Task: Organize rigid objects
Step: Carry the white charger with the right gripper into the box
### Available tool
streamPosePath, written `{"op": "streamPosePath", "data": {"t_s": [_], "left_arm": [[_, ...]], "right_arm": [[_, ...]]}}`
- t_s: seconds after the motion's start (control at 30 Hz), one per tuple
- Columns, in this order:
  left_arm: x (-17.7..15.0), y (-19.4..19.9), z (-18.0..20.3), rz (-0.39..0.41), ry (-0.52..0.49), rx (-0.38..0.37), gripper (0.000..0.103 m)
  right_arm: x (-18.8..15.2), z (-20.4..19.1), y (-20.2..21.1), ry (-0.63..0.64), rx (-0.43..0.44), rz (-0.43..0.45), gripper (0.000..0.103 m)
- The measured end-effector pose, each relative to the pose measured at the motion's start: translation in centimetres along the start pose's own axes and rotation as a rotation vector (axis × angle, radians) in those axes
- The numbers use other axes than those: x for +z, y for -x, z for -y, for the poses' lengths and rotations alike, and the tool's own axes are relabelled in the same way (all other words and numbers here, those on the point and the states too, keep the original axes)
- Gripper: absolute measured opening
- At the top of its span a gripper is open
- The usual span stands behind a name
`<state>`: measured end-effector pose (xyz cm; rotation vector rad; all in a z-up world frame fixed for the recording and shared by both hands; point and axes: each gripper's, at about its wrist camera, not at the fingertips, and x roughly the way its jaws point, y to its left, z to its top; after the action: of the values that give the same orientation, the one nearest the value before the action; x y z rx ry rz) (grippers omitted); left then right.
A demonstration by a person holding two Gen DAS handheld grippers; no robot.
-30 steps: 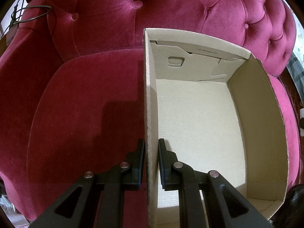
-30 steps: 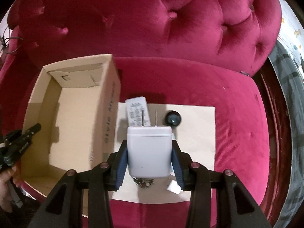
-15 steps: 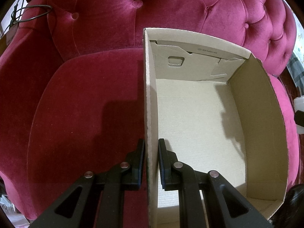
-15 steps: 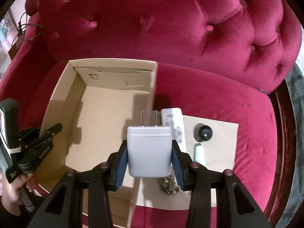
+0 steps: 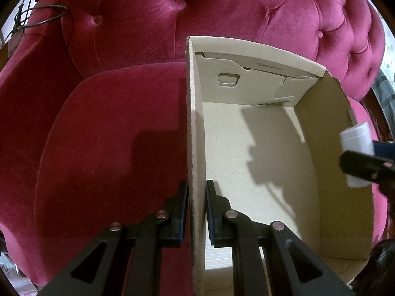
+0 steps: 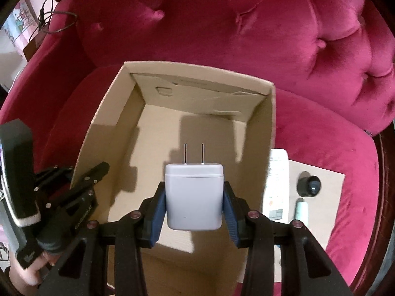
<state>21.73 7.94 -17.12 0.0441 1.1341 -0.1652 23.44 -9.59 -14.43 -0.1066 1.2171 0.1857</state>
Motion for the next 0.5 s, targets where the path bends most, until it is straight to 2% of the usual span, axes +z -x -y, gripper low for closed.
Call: {"op": "streamPosePath", "data": {"t_s": [0.5], "left_arm": [[0.1, 0.0, -0.1, -0.002, 0.000, -0.006, 0.015]], "right_arm": [[1.1, -2.7, -6.7, -0.003, 0.046, -0.097, 0.046]]}}
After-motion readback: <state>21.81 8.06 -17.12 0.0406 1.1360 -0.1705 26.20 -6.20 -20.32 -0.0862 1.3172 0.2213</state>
